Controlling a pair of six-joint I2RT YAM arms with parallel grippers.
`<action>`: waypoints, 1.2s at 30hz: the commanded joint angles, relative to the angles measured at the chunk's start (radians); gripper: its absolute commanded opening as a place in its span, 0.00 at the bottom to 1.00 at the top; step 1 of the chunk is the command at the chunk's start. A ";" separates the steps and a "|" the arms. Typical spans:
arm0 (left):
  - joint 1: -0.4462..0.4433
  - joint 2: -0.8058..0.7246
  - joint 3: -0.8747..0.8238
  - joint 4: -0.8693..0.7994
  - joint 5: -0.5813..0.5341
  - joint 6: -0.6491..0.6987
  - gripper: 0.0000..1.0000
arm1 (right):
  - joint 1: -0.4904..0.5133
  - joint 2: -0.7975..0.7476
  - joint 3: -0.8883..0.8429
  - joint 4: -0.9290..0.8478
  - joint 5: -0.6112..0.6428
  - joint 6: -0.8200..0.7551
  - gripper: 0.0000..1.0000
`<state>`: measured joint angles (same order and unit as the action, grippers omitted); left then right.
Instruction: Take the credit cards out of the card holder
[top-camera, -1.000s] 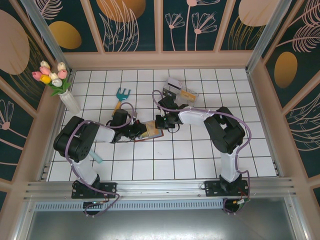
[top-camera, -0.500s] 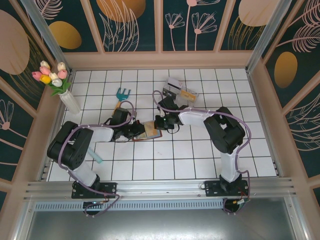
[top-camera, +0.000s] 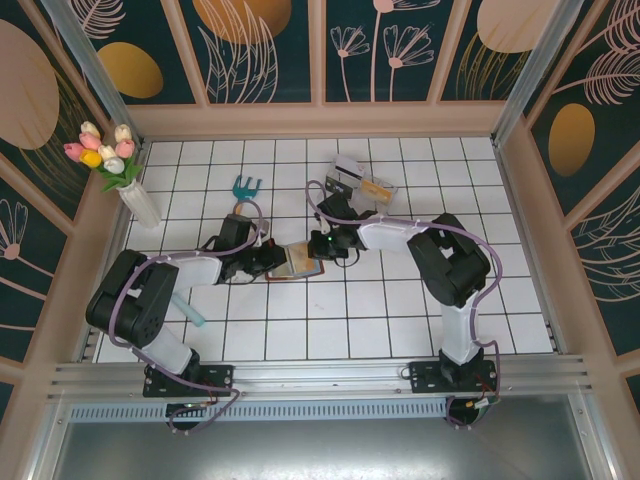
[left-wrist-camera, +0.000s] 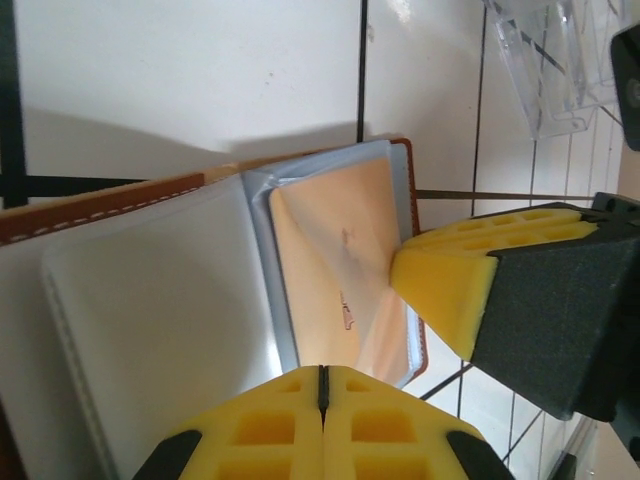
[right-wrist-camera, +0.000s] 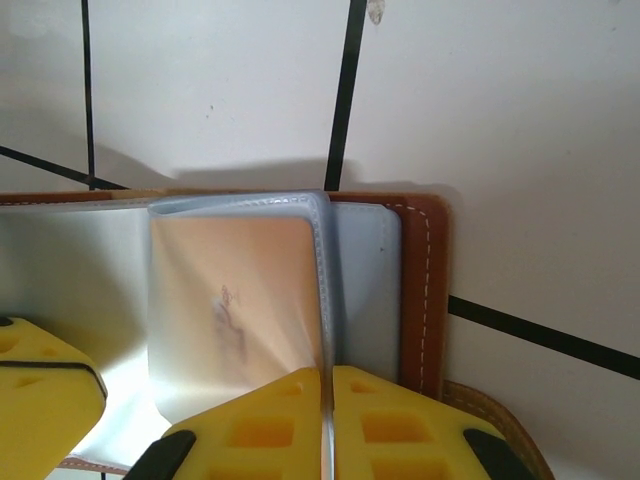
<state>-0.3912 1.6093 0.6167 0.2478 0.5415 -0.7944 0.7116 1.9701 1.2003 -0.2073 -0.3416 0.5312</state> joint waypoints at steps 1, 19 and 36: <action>0.006 0.016 0.007 0.020 0.010 -0.027 0.05 | 0.008 0.061 -0.076 -0.114 -0.067 0.004 0.14; 0.005 0.098 0.082 -0.060 -0.009 -0.019 0.10 | -0.075 -0.068 -0.257 0.155 -0.262 0.114 0.20; 0.003 0.046 0.150 -0.196 -0.032 -0.039 0.14 | -0.123 -0.176 -0.167 0.161 -0.221 0.136 0.23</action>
<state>-0.3916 1.6901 0.7349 0.0959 0.5323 -0.8169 0.5896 1.8545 0.9833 -0.0082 -0.6140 0.6651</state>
